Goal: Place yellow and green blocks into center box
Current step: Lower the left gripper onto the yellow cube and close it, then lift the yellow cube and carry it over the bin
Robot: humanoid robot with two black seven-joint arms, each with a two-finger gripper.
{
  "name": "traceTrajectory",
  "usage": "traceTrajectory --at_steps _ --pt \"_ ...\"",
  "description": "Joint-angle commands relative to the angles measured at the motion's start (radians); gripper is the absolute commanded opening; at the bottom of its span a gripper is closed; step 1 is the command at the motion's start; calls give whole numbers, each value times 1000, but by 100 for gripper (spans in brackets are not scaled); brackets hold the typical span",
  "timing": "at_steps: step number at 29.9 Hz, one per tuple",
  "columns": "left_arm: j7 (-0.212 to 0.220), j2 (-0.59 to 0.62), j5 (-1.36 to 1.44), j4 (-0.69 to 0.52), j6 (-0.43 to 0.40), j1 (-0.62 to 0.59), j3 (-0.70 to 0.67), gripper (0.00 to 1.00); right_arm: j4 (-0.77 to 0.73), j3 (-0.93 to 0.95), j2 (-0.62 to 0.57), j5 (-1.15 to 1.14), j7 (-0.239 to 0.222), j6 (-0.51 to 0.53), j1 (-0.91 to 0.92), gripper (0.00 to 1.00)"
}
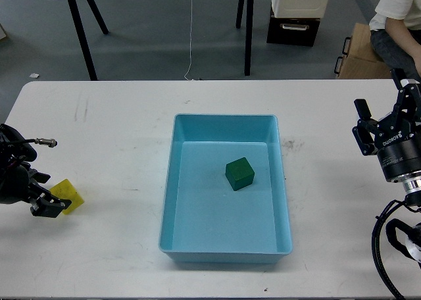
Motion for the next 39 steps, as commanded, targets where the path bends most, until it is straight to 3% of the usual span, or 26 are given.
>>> traceTrajectory --at_steps 1,7,11,13,16,19,23,31,33,39 --pt "0 -13 0 4 0 -1 1 78 -1 -2 1 0 0 0 0 99" --pt "0 -40 0 16 0 -1 1 64 -1 -2 2 0 1 0 -12 99" --pt "0 -41 0 18 0 -1 1 40 -1 -2 2 0 1 0 -15 99" --pt "0 -41 0 22 0 -1 1 24 -1 0 2 0 1 0 -15 99" --pt "0 -36 0 36 0 -2 -2 10 -1 1 2 0 3 0 -14 99" --pt "0 -29 0 38 19 -22 -13 8 -1 12 1 0 3 0 -15 99" --pt "0 -1 0 31 56 -141 -13 8 -1 47 -2 0 3 0 -31 99" --pt "0 16 -102 -129 0 -410 -11 8 -11 116 -7 -2 4 2 -98 99" --pt "0 -25 -102 -163 0 -473 -13 9 -14 122 -7 -2 7 0 -115 99" --pt "0 -301 -91 -160 0 -591 -4 9 -15 150 -7 0 9 -21 -138 99"
